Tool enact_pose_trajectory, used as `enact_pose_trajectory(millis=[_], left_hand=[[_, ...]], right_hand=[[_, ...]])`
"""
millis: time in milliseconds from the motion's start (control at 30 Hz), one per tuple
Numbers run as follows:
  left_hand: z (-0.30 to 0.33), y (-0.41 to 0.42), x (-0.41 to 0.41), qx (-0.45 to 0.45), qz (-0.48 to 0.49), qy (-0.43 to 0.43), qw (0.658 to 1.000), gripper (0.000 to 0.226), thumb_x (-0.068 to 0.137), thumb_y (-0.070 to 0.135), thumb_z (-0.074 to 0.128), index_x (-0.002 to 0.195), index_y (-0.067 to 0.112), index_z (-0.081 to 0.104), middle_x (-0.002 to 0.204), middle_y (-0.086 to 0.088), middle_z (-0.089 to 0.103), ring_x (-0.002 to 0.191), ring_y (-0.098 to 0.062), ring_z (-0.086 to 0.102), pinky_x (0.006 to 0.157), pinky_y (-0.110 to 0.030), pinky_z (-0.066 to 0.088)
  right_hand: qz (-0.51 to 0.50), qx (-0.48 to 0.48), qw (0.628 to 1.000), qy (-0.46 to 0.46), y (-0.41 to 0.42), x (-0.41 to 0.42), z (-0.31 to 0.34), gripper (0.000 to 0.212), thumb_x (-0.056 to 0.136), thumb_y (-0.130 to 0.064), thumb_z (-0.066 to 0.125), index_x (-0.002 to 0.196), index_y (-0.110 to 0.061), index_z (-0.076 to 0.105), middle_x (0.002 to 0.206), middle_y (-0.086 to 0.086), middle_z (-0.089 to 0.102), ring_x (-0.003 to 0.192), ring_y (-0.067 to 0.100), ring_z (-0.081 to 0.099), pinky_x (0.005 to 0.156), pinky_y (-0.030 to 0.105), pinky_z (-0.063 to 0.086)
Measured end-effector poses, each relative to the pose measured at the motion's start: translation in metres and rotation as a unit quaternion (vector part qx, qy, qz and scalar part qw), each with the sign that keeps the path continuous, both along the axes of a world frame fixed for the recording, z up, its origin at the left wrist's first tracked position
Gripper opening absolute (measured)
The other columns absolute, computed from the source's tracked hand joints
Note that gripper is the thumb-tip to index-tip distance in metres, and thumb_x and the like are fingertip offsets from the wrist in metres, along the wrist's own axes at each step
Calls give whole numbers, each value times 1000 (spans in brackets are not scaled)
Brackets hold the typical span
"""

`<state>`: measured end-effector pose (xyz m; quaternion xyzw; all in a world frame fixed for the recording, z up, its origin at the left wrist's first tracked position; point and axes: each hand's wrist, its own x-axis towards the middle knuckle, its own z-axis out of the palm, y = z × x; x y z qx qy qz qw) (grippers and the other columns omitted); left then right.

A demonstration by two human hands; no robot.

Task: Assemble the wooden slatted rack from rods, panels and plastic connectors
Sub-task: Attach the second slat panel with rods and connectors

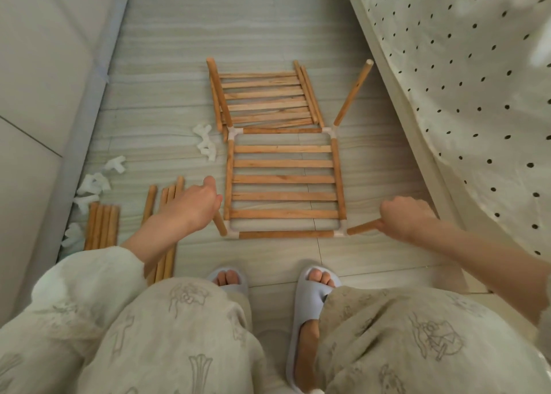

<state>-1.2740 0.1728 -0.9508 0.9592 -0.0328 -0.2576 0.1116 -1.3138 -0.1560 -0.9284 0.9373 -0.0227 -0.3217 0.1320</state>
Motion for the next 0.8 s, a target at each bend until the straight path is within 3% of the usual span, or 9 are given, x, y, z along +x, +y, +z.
enact_pose_trajectory(millis=[100,167,267,400,500,600,800], left_hand=[[2,0,-11,0,-11,-5,1000,19,102,28,31,99,9,35,79,-4,45,80,-26,43,70,-37,35],[3,1,-15,18,-35,-31,999,20,101,29,33,100,10,37,93,-11,54,85,-29,49,71,-38,36],[7,2,-11,144,-133,-94,976,29,100,40,35,106,13,45,111,-7,60,98,-30,59,74,-37,40],[11,-7,-7,266,-255,-115,922,39,99,49,30,112,19,53,112,0,63,101,-23,62,82,-37,44],[8,-9,-1,276,-251,-110,921,34,101,42,32,103,22,60,105,0,66,94,-23,62,74,-34,39],[2,-11,-2,261,-246,-115,926,24,99,27,38,95,21,61,98,-1,66,85,-22,61,64,-30,32],[6,-1,-5,231,-195,-109,947,32,100,35,35,95,17,62,96,-3,65,91,-23,61,68,-31,35]], right_hand=[[73,-27,997,6,-3,-6,-4,45,97,-48,38,102,-11,63,95,4,65,89,22,63,65,27,38],[93,-35,995,-6,-6,-7,-6,34,100,-37,38,103,-15,64,86,2,59,85,21,61,64,27,38],[128,-56,989,-47,-6,-3,-3,27,99,-32,40,109,-18,61,98,0,62,97,21,62,67,27,37],[223,-114,968,-30,-5,-1,-13,21,97,-28,48,113,-22,60,108,-5,64,101,17,62,67,26,38],[259,-125,958,-9,-8,3,-19,21,97,-22,48,112,-22,63,106,-6,65,99,17,63,65,25,39],[271,-112,956,3,-9,11,-16,25,98,-32,46,115,-21,60,113,-4,64,105,19,61,70,27,41],[242,-76,967,9,-4,0,-16,30,95,-39,49,115,-20,58,112,-2,62,104,19,61,75,27,44]])
